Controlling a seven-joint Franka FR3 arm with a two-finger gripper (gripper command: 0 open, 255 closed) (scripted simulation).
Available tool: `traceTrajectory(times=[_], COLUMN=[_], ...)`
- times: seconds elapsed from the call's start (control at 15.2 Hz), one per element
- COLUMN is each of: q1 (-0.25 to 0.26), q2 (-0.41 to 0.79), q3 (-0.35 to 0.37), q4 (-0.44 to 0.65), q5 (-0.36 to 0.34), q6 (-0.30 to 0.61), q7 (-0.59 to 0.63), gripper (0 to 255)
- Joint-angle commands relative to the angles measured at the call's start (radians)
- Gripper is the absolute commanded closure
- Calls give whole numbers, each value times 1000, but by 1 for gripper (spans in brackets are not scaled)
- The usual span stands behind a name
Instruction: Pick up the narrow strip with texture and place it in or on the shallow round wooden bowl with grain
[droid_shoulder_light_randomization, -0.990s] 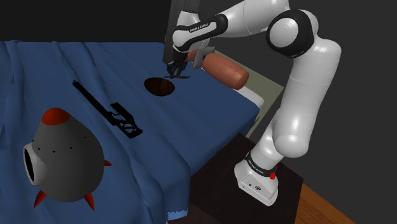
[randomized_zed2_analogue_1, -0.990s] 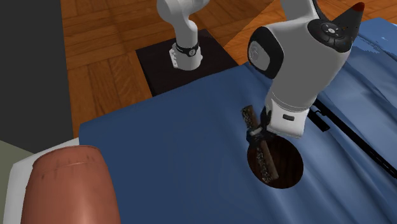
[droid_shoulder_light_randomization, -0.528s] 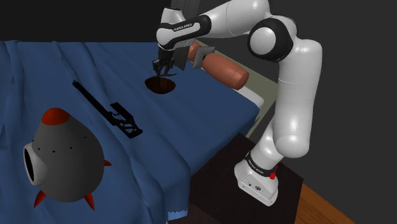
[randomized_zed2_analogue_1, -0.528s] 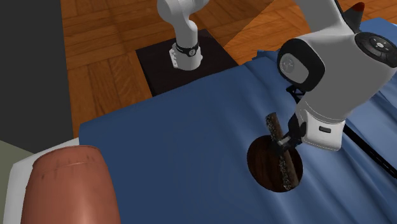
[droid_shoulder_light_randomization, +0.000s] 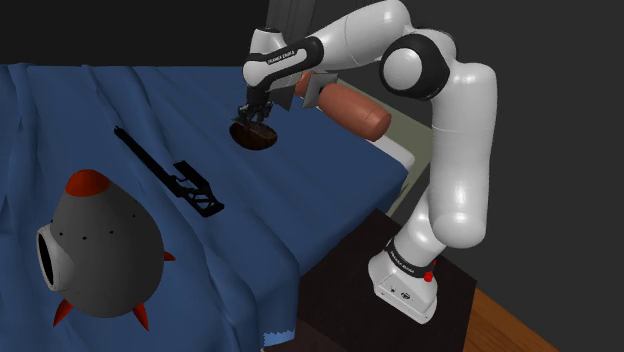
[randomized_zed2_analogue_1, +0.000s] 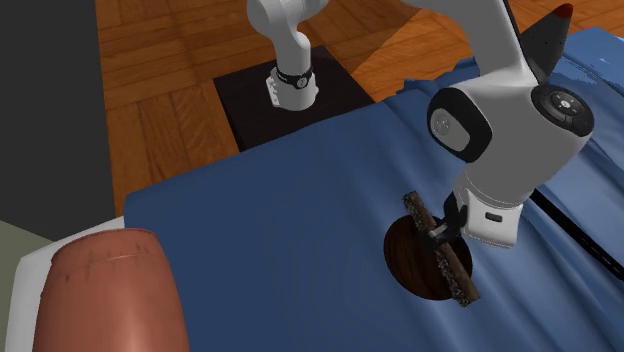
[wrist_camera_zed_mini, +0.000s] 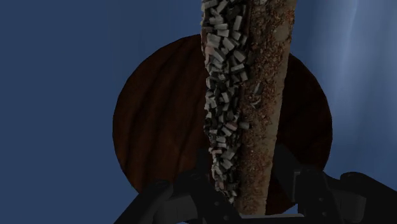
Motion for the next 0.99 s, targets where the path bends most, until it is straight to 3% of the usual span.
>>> traceTrajectory(times=[0.0, 0.66, 0.73, 0.92], q1=[-1, -4, -3, -3], q2=[14, 32, 32, 31], q3=[3, 6, 6, 6], q4=[-7, -14, -13, -15], q5=[4, 9, 9, 9], q6=[21, 45, 45, 46], q7=[-1, -2, -2, -2], gripper=[255, 255, 0, 0])
